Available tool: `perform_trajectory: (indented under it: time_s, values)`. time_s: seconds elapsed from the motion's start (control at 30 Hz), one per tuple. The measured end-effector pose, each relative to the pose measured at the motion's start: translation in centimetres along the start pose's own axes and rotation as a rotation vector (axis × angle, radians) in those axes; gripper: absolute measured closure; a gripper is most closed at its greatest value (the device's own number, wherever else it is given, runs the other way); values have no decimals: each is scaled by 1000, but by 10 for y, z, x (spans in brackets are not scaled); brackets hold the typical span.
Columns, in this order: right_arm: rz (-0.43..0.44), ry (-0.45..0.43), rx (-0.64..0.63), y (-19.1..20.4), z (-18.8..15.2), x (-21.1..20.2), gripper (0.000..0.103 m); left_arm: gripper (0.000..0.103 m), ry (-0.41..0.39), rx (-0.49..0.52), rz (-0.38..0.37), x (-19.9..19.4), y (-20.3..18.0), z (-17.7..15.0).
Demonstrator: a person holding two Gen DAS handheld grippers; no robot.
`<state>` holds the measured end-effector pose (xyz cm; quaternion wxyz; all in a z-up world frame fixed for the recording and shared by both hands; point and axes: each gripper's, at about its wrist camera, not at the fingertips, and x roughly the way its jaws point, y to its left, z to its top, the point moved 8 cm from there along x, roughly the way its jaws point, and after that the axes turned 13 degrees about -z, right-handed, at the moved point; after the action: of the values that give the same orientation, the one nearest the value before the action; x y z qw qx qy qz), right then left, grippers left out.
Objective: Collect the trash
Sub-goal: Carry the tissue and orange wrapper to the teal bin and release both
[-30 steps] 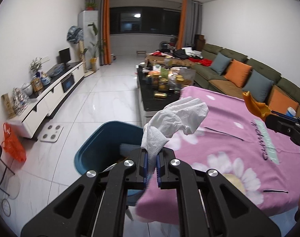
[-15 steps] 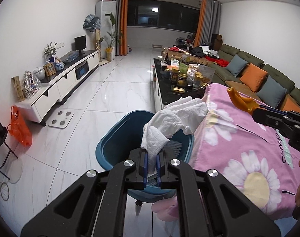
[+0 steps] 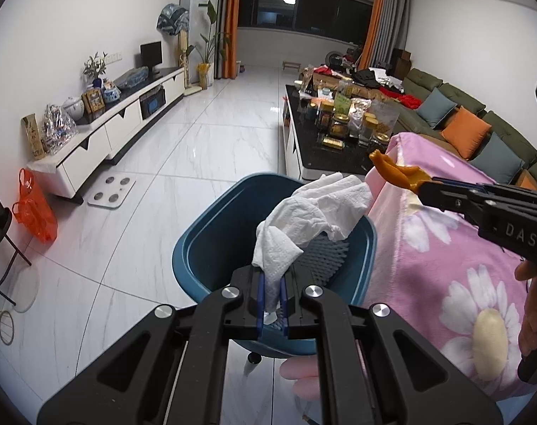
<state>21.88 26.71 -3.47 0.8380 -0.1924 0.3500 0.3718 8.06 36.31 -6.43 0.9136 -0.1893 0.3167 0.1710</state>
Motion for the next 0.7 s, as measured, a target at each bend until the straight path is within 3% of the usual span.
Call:
perform_trajectory:
  time_s: [0.7]
  values:
    - [1,214,-139,34,-2,83,92,96,112,-39,21,94,8,-14]
